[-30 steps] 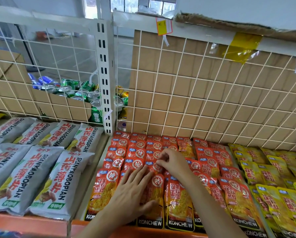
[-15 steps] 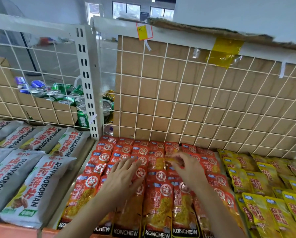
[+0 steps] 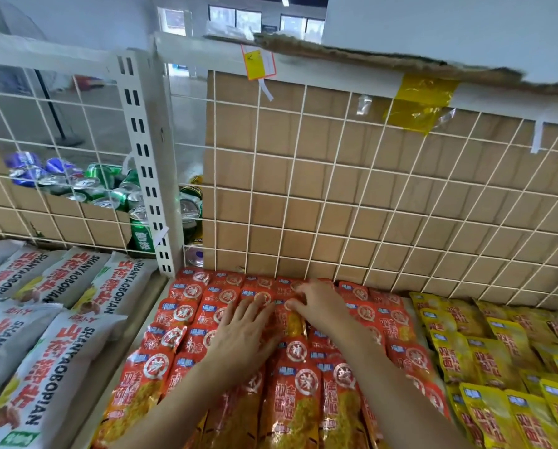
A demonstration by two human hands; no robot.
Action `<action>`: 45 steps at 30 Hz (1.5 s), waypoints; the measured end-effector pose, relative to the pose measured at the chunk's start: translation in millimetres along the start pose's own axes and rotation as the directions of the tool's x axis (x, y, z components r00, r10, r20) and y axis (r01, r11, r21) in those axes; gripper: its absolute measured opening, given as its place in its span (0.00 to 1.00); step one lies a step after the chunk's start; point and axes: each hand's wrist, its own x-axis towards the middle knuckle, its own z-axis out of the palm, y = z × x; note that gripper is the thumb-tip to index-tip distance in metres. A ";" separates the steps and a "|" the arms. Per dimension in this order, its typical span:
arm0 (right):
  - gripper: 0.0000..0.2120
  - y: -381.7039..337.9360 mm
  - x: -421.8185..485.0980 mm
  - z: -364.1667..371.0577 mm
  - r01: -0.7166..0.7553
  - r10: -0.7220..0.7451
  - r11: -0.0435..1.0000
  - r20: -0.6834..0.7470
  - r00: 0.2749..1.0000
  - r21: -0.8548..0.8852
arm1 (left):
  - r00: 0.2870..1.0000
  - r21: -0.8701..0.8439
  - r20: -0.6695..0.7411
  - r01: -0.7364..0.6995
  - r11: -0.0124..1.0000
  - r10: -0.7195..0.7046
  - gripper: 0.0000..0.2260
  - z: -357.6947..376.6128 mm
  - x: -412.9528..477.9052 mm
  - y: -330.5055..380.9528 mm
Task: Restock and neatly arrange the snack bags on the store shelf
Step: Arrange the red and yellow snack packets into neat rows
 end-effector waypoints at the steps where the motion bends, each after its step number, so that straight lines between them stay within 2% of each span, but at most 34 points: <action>1: 0.19 -0.5 3.8 2.1 -0.017 0.017 1.000 0.009 1.000 0.019 | 1.000 -0.007 -0.009 0.000 1.000 0.000 0.46 1.1 -0.7 -0.5; 6: 0.08 5.7 13.1 5.4 -0.093 0.099 0.979 -0.022 0.995 0.179 | 1.000 -0.032 -0.015 -0.004 0.999 0.004 0.39 4.0 -1.2 -1.5; 10: 0.06 7.2 17.7 6.4 -0.141 0.153 0.966 -0.040 0.987 0.216 | 1.000 -0.034 -0.011 -0.009 0.999 0.009 0.38 5.5 -2.0 -2.2; 17: 0.04 5.6 20.0 6.4 -0.199 0.219 0.958 -0.078 0.973 0.208 | 1.000 -0.041 -0.005 -0.004 0.999 0.004 0.28 7.8 -1.6 -3.5; 19: 0.03 4.8 20.5 5.3 -0.201 0.219 0.960 -0.076 0.973 0.196 | 1.000 -0.035 -0.012 -0.008 0.999 0.008 0.29 9.4 -0.8 -4.1; 23: 0.06 2.9 20.2 3.8 -0.190 0.202 0.968 -0.064 0.977 0.161 | 1.000 -0.048 -0.012 -0.012 0.999 0.012 0.38 11.0 -0.6 -4.4; 27: 0.04 6.1 19.8 5.2 -0.189 0.207 0.962 -0.070 0.976 0.196 | 1.000 -0.067 -0.020 -0.006 0.998 0.004 0.39 9.7 -1.3 -4.0; 33: 0.07 3.0 0.9 -5.3 -0.119 0.183 0.954 -0.221 0.958 0.274 | 1.000 -0.086 -0.029 -0.007 0.996 0.005 0.40 7.9 -1.5 -3.6; 38: 0.03 -5.5 -46.1 -25.1 -0.045 0.082 0.974 -0.158 0.984 0.221 | 0.999 -0.169 -0.033 -0.039 0.985 0.034 0.49 2.0 -3.5 -7.5; 40: 0.04 -11.4 -66.8 -30.4 -0.005 0.030 0.985 -0.145 0.989 0.173 | 0.998 -0.238 -0.046 -0.050 0.970 0.040 0.43 -2.5 -4.2 -10.8; 43: 0.10 -19.5 -93.8 -29.2 0.008 -0.004 0.997 -0.047 0.999 0.073 | 0.993 -0.266 -0.096 -0.093 0.959 0.070 0.26 -7.5 -5.9 -15.6; 45: 0.15 -22.3 -106.3 -23.2 0.008 -0.008 1.000 0.022 1.000 0.007 | 0.988 -0.289 -0.131 -0.117 0.950 0.082 0.22 -10.1 -9.7 -17.2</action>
